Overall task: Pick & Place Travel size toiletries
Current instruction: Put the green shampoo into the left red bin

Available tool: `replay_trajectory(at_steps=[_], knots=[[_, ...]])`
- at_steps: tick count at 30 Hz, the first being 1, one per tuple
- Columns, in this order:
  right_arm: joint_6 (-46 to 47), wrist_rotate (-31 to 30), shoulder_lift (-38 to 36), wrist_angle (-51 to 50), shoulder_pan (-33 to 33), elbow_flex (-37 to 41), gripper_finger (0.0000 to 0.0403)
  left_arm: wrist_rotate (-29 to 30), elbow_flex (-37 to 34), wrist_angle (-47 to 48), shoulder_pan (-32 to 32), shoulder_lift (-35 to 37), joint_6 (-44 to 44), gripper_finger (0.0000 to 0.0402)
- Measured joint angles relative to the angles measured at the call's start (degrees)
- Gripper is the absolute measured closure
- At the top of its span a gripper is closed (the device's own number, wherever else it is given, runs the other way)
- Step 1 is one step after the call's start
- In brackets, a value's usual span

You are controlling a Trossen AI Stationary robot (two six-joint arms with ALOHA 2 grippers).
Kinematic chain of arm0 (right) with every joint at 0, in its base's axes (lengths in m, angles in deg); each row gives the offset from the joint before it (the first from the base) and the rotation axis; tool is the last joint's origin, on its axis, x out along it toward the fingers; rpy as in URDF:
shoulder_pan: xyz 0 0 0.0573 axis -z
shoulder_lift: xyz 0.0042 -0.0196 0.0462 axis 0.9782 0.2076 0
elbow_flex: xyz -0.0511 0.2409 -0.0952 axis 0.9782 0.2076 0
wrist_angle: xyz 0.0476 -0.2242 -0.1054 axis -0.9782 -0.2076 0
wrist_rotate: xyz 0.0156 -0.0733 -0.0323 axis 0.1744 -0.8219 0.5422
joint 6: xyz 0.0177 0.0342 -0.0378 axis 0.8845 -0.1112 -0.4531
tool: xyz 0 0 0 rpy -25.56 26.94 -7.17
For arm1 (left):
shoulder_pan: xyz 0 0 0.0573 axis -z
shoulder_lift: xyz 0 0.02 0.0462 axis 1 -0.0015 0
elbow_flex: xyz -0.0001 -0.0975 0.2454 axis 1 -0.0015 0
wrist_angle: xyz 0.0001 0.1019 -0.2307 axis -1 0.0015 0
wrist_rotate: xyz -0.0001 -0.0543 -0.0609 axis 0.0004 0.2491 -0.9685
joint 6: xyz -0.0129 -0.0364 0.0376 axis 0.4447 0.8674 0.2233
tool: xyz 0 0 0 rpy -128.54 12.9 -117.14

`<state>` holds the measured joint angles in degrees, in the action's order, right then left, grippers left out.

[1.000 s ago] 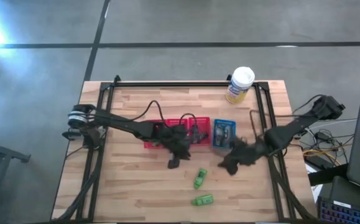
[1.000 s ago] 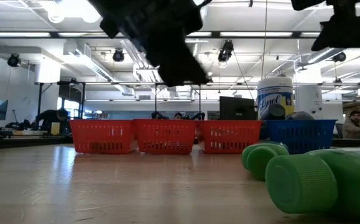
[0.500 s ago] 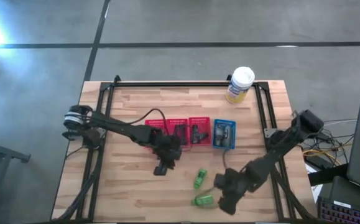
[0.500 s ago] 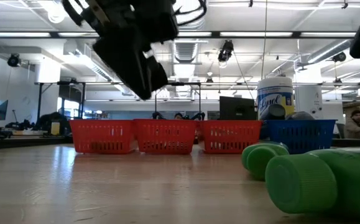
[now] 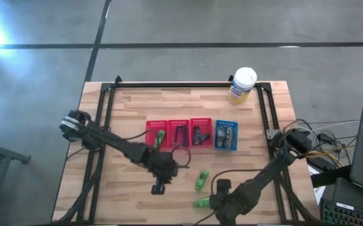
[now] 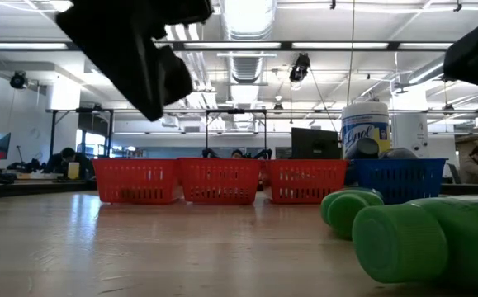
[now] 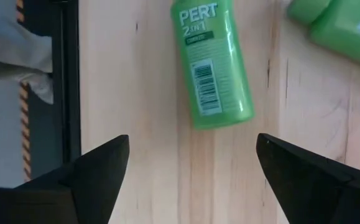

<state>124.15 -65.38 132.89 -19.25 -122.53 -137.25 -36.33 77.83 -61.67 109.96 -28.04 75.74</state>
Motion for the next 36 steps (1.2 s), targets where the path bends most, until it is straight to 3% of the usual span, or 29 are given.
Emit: replay_trajectory(at_steps=[13, 23, 30, 36], knots=[[-4.36, -0.94, 3.96, 7.34, 3.13, 2.47, 0.0086, 8.21, -0.02, -2.86, 8.46, 0.13, 13.09, 0.0323], [-13.91, -1.14, 3.39, 7.24, 4.83, 0.95, 0.0109, 8.69, -0.04, -2.44, 8.31, 0.45, 11.89, 0.0323], [-27.39, -0.98, 3.47, 9.69, 4.88, 1.25, 0.0096, 10.70, -0.04, -1.96, 8.33, 0.98, 11.87, 0.0323], [-31.02, 0.10, 3.50, 13.38, 5.50, 2.47, 0.0077, 11.22, -0.04, -1.98, 8.89, 0.98, 12.90, 0.0323]])
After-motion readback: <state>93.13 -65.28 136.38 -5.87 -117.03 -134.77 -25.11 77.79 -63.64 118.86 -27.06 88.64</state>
